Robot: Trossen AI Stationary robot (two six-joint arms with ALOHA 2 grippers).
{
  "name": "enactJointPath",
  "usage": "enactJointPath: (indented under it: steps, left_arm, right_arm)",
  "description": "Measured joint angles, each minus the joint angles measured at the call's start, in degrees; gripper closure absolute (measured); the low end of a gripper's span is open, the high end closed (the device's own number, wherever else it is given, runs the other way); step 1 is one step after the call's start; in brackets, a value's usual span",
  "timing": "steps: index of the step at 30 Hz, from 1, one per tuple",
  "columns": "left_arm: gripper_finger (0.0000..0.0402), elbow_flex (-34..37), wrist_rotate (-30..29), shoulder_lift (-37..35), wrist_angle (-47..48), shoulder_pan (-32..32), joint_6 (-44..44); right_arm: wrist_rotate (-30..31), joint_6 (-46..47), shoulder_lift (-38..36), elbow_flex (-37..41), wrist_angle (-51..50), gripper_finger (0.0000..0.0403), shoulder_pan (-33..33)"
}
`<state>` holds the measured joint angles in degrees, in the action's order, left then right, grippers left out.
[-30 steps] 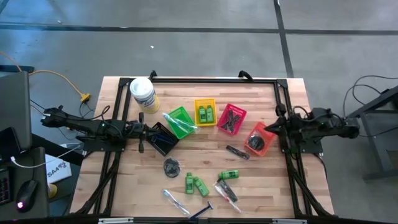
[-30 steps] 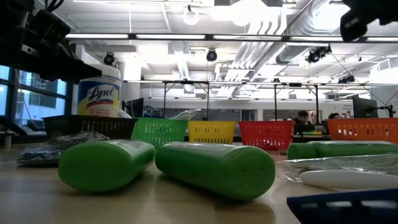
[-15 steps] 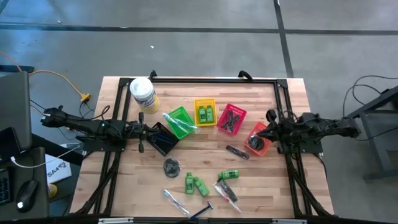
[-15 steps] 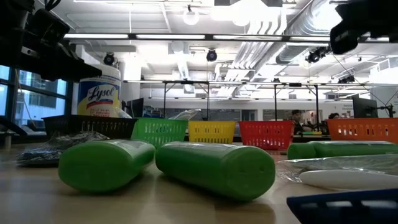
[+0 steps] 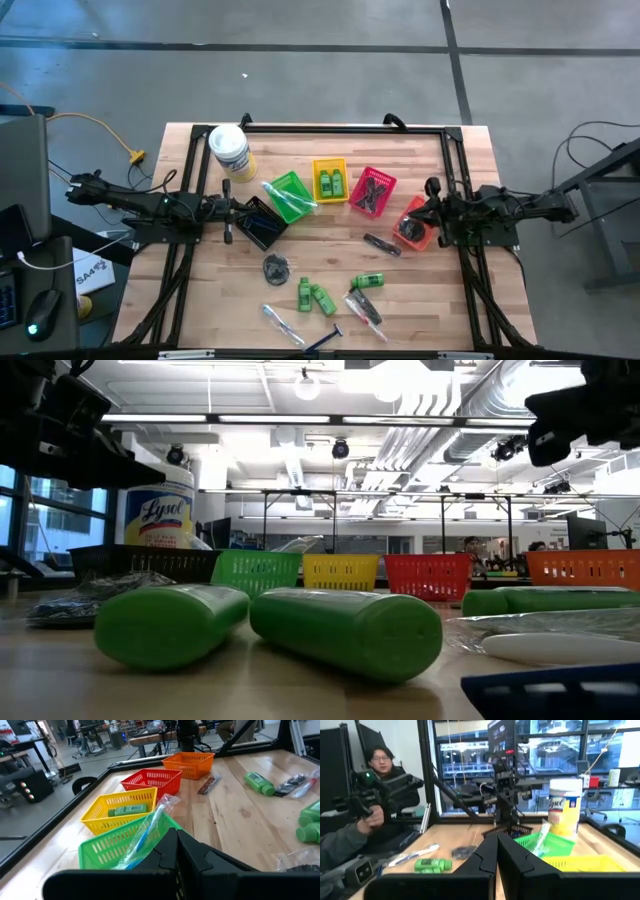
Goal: Pick & Place Travel size toiletries
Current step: Put the black hairbrush into the orange bin
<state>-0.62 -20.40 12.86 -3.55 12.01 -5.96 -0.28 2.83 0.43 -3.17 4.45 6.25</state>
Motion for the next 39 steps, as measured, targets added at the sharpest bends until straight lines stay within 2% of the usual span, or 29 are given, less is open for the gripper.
enactJointPath:
  steps: [13,39]
  left_arm:
    - [0.0402,0.0,-0.1,0.0,0.0,0.0,0.2]
    - [0.0402,0.0,0.0,0.0,0.0,0.0,0.3]
  right_arm:
    - [-3.0,0.9,0.0,1.4,0.6,0.0401,0.0]
    - [-4.5,-0.3,0.0,1.4,0.5,0.0401,0.0]
